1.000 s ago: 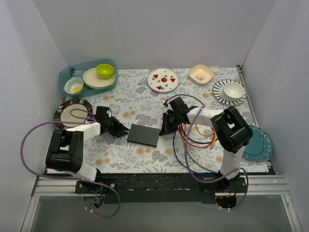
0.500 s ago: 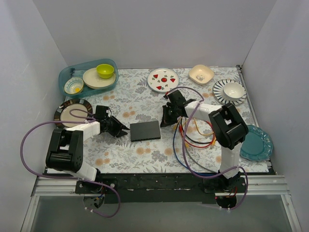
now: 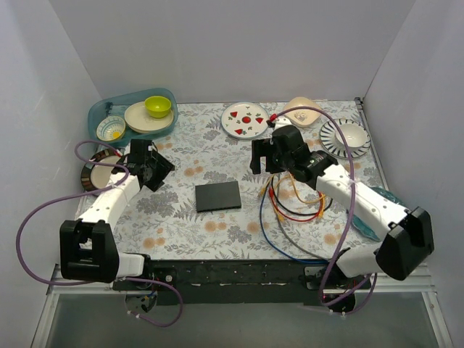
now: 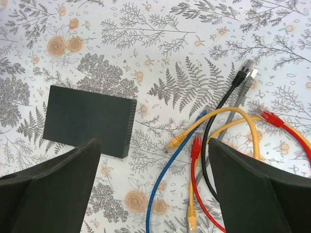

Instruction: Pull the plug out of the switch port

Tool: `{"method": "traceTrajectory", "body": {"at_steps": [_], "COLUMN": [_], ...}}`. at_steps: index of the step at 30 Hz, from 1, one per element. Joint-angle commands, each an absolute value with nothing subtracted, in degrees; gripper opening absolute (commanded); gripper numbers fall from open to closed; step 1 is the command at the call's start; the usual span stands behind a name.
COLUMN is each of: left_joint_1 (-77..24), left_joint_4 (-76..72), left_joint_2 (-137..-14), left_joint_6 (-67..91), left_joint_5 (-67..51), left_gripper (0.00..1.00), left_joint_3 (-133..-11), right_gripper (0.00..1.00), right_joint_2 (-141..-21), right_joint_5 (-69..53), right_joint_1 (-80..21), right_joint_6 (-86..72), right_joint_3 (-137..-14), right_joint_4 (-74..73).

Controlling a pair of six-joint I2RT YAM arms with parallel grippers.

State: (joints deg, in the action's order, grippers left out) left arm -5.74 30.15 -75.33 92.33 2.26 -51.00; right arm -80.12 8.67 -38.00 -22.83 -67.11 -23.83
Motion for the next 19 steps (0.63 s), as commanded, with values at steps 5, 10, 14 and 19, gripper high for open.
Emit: {"method": "traceTrajectory", "body": {"at_steps": [5,10,14,19], "left_joint_1": [-5.80,-6.33,-6.42,-7.29], "left_joint_4": [33.12,35.06,35.60,34.90], "left_joint_2": [-75.06,-72.16,-72.77,-72.77], "left_joint_6": [87.53,87.80,86.75,86.92], "left_joint_5": [-3.77,-3.25,-5.44,-7.11], "left_gripper": [0.98,0.98,0.98,0.98], "left_joint_3": [-48.52,-47.64,-47.02,-47.90], "right_gripper": [0.98,0.98,0.99,0.98], "right_joint_2": [-67.25,-62.15,-61.00,-62.22], "right_joint_5": [23.98,28.47,29.00,29.88], "right_joint_1": [-44.29,-44.47,-44.47,-44.39], "right_joint_6": [-16.53,-16.79,-16.79,-17.48], "right_joint_3": [-58.28,-54.14,-53.35,-52.03], "right_joint_4": [-21.80,-23.72,-26.36,-28.29]}}
